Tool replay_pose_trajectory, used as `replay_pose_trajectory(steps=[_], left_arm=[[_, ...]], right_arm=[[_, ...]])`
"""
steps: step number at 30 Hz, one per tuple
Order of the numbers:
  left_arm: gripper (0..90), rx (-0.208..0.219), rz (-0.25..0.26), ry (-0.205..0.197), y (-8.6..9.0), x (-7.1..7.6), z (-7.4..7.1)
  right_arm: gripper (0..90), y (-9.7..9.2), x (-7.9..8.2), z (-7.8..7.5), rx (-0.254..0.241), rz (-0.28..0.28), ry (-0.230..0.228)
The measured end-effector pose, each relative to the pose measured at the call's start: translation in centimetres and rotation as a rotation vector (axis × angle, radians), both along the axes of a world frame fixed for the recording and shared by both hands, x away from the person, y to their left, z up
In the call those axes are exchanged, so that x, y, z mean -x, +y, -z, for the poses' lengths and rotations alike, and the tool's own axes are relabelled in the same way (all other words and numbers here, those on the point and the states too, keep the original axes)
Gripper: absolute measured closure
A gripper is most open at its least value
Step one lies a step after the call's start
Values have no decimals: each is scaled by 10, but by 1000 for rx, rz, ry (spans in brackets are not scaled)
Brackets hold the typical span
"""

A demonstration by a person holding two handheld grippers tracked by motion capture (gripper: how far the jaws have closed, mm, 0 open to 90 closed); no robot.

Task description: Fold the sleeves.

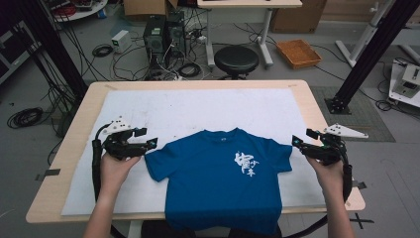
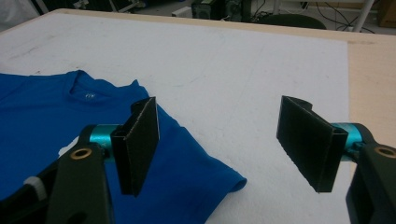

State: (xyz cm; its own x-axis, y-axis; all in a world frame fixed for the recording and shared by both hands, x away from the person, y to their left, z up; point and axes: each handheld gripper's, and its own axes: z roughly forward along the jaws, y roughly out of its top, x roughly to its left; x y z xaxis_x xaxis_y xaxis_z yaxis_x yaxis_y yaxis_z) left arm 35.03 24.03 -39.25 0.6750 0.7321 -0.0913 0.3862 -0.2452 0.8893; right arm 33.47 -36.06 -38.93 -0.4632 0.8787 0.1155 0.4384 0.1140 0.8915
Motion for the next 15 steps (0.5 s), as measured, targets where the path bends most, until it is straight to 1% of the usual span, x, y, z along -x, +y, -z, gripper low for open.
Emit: replay_pose_trajectory(steps=[4, 9, 12, 15], left_arm=[[360, 0, 0, -3, 0, 1, 0], [358, -16, -4, 4, 0, 1, 2], [354, -19, -6, 12, 1, 2, 4], [339, -17, -13, 9, 4, 3, 5]], right_arm=[[296, 0, 0, 0, 1, 3, -1], [295, 0, -2, -1, 1, 2, -4], [296, 1, -4, -1, 2, 5, -2], [295, 2, -5, -1, 8, 4, -5]])
